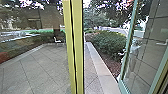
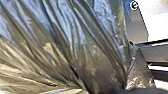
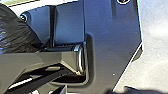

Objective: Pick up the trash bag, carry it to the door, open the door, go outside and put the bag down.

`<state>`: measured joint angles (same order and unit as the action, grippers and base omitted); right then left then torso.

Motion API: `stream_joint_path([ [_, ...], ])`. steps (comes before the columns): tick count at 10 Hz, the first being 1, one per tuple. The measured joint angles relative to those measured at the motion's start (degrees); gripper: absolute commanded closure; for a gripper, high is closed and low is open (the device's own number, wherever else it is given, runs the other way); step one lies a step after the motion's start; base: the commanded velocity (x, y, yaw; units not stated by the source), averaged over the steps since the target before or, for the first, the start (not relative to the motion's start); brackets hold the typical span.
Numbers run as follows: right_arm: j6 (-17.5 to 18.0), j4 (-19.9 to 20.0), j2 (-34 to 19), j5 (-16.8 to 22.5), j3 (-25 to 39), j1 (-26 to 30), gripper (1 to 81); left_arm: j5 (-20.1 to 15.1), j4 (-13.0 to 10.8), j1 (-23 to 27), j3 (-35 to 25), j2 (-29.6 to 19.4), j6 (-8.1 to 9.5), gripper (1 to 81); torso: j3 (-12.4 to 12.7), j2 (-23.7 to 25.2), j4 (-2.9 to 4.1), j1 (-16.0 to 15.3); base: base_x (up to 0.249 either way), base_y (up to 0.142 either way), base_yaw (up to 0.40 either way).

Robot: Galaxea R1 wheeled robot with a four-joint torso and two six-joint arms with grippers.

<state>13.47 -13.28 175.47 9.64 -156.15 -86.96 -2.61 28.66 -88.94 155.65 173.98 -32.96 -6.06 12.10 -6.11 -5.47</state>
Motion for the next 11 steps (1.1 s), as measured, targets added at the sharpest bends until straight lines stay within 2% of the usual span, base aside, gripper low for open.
stream_joint_path([
  [11,0.0,0.0,0.7,-0.1,-0.3,-0.2,1.0,0.0,0.0,-0.1,0.0,0.0,0.00,81.1,0.0,0.0,0.00,0.0,0.000,-0.073,0.000],
])
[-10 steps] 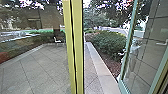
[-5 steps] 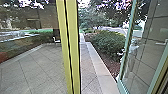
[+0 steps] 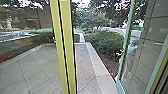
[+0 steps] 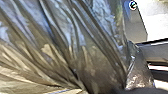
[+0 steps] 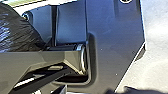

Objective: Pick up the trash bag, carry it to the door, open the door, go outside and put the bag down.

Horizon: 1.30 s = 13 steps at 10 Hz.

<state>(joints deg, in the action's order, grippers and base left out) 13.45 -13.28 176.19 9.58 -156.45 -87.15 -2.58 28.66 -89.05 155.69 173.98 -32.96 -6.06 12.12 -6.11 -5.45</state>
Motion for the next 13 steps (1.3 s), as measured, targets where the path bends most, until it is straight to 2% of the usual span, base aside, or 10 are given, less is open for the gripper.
stream_joint_path([
  [13,0.0,0.0,0.0,-0.1,0.0,-0.5,1.0,0.0,0.0,0.1,0.0,0.0,-0.02,81.1,0.0,0.0,0.00,0.0,0.000,-0.095,0.000],
])
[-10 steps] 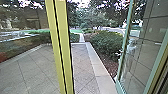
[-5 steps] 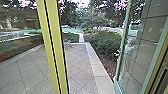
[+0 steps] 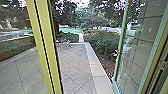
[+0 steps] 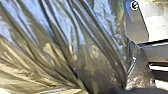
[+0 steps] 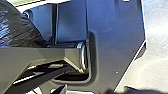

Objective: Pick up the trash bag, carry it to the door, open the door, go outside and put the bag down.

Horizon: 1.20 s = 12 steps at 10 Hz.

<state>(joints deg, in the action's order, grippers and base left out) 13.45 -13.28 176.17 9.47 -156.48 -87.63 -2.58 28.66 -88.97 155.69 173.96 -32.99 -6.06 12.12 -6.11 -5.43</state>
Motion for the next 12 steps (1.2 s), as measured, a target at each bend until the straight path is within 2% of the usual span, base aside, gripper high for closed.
stream_joint_path([
  [12,0.0,0.0,0.2,0.0,0.0,0.0,1.0,0.0,0.0,0.0,0.0,0.0,0.00,81.1,0.0,0.0,0.00,0.0,0.000,-0.112,0.000],
])
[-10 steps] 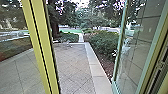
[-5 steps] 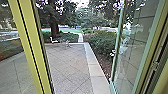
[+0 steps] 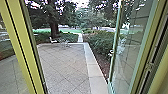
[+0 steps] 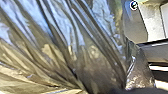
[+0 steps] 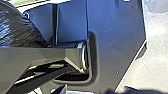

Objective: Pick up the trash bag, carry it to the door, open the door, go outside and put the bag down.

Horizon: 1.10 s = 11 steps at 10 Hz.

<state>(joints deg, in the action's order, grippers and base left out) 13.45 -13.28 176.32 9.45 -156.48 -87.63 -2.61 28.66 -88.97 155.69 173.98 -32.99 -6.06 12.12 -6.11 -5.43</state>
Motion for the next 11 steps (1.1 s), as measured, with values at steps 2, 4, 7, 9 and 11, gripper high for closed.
stream_joint_path([
  [2,0.0,0.0,0.0,0.0,0.0,0.0,1.0,0.0,0.0,0.0,0.0,0.0,0.00,81.1,0.0,0.0,0.00,0.0,0.000,-0.112,0.000],
  [4,0.0,0.0,0.0,0.0,0.0,0.0,1.0,0.0,0.0,0.0,0.0,0.0,0.00,81.1,0.0,0.0,0.00,0.0,0.000,-0.102,0.000],
  [7,0.0,0.0,-0.3,0.0,0.0,0.0,1.0,0.1,0.0,0.0,0.0,0.2,0.00,81.1,0.0,0.0,0.00,0.0,0.000,-0.029,0.000],
  [9,0.0,0.0,-0.1,0.0,0.0,0.0,1.0,0.0,0.0,0.0,0.0,0.3,0.00,81.1,0.0,0.0,0.00,0.0,0.000,0.000,0.000],
  [11,0.0,0.0,0.0,0.0,0.0,0.0,1.0,0.0,0.0,0.0,0.0,0.2,0.00,81.1,0.0,0.0,0.00,0.0,0.000,0.000,0.000],
])
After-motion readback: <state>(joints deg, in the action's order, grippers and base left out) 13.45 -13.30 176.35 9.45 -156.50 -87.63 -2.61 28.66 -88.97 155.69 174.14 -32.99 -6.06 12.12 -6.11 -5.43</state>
